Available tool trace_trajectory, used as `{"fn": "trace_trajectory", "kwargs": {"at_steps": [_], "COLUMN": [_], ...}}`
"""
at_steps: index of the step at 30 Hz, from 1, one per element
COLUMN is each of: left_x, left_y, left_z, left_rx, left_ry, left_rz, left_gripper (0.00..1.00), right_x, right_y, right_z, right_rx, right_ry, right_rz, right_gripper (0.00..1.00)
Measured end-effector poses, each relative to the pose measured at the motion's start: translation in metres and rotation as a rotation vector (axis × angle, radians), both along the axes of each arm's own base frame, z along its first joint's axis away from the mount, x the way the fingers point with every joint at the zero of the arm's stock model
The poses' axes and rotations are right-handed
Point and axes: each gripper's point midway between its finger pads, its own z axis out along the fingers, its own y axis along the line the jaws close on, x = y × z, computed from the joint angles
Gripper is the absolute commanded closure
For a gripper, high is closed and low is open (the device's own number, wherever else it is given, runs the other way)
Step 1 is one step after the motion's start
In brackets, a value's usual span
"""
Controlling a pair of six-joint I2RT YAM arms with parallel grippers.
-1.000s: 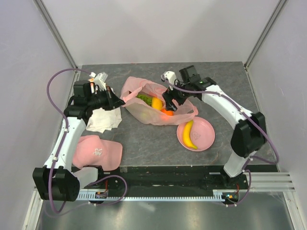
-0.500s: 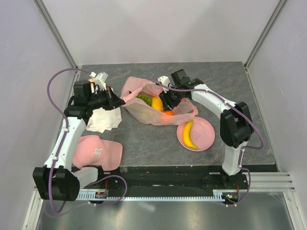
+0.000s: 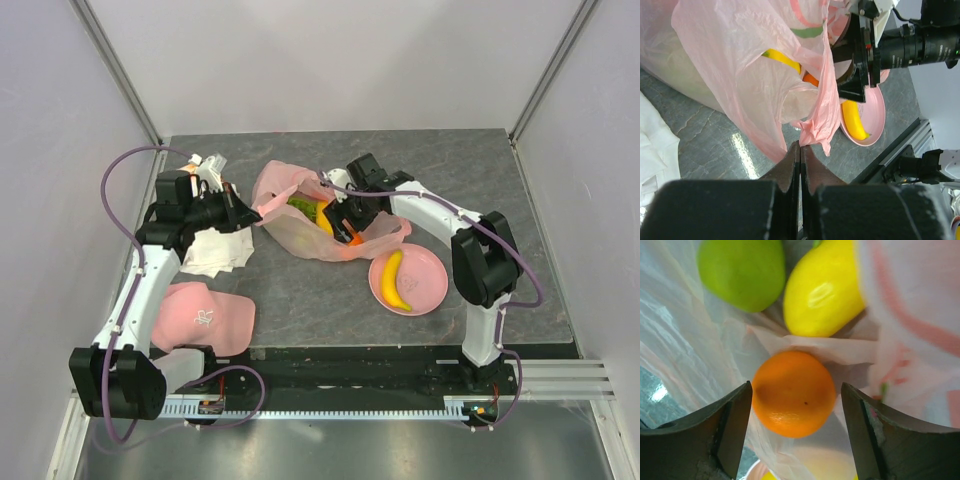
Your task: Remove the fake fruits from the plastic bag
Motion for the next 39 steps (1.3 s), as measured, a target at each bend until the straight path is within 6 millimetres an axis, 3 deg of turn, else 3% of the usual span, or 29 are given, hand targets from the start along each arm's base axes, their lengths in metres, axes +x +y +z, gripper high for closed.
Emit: {"fn": "trace_trajectory", "kwargs": {"at_steps": [7, 10, 11, 14, 18, 22, 25, 28, 31, 33, 35, 39], "left_x": [0.000, 0.002, 0.003, 0.004, 0.004, 0.006, 0.006, 0.006, 0.006, 0.006, 0.006, 0.008], "left_y": [0.000, 0.000, 0.000, 0.000, 0.000, 0.000, 0.000, 0.000, 0.000, 0.000, 0.000, 0.001], "left_z": [-0.002, -0.001, -0.001, 0.000, 0.001, 0.002, 0.003, 0.003, 0.003, 0.003, 0.004, 0.009], "left_rx": [0.000, -0.001, -0.001, -0.001, -0.002, -0.002, -0.003, -0.003, -0.003, -0.002, 0.000, 0.007], "left_ry": [0.003, -0.007, -0.010, -0.014, -0.020, -0.028, -0.030, -0.032, -0.033, -0.034, -0.036, -0.057], "left_rz": [0.000, 0.000, 0.000, 0.000, 0.000, 0.000, 0.000, 0.000, 0.000, 0.000, 0.001, 0.001], "left_gripper": [0.98, 0.98, 0.98, 0.98, 0.98, 0.98, 0.98, 0.98, 0.98, 0.99, 0.98, 0.99], "right_x": [-0.032, -0.032, -0.030, -0.028, -0.026, -0.014, -0.010, -0.022, -0.038, -0.047, -0.050, -0.046], "right_y": [0.010, 0.007, 0.005, 0.000, -0.003, 0.007, 0.014, 0.008, -0.007, -0.024, -0.054, -0.137], "right_z": [-0.020, -0.023, -0.023, -0.024, -0.015, 0.032, 0.091, 0.152, 0.194, 0.202, 0.195, 0.162], "right_rx": [-0.045, -0.072, -0.080, -0.103, -0.120, -0.068, 0.026, 0.108, 0.146, 0.149, 0.122, 0.041], "right_ry": [0.052, 0.043, 0.037, 0.028, 0.022, -0.047, -0.151, -0.259, -0.348, -0.368, -0.346, -0.234], "right_rz": [0.028, 0.018, 0.011, 0.005, 0.020, 0.055, 0.089, 0.112, 0.115, 0.100, 0.046, -0.126], "right_gripper": [0.12, 0.24, 0.35, 0.49, 0.56, 0.59, 0.61, 0.61, 0.62, 0.62, 0.65, 0.64]}}
